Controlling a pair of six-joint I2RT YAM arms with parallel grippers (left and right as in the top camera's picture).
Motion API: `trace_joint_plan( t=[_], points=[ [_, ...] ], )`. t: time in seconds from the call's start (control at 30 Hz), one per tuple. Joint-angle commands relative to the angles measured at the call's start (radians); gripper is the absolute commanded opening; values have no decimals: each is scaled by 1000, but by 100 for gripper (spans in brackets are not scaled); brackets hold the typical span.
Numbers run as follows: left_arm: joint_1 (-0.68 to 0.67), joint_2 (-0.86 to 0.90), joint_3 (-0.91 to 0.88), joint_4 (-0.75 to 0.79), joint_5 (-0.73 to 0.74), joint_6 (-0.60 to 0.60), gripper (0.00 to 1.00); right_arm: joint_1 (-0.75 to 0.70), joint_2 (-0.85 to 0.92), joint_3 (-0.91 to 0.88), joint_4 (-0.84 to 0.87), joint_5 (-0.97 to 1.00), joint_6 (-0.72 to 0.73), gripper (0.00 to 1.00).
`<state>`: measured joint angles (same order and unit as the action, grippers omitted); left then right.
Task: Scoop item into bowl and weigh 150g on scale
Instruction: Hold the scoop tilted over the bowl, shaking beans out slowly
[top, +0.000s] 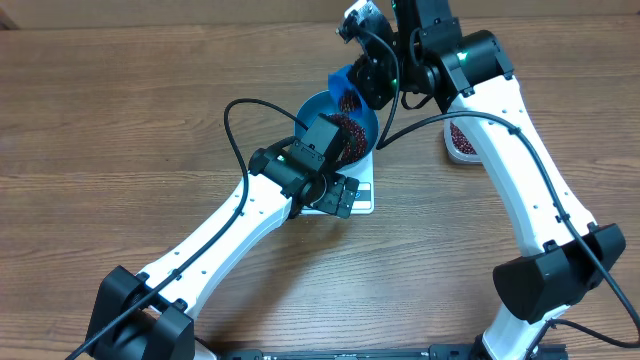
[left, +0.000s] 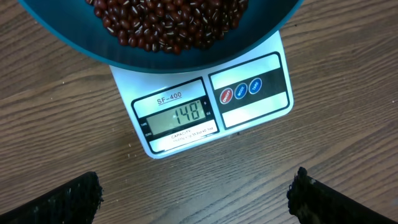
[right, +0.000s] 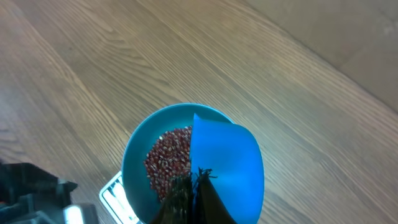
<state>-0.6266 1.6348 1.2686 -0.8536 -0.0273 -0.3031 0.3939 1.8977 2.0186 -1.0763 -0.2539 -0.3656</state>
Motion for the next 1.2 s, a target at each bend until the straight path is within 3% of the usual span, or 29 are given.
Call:
trace_joint_plan(
  t=[0.0,1.17],
  points=[
    [0,-4,4,-2,-9,23,100,5,16,2,19,13,42,4],
    [0,-4,4,-2,-9,22,100,4,24,2,20,-2,56,4]
  ],
)
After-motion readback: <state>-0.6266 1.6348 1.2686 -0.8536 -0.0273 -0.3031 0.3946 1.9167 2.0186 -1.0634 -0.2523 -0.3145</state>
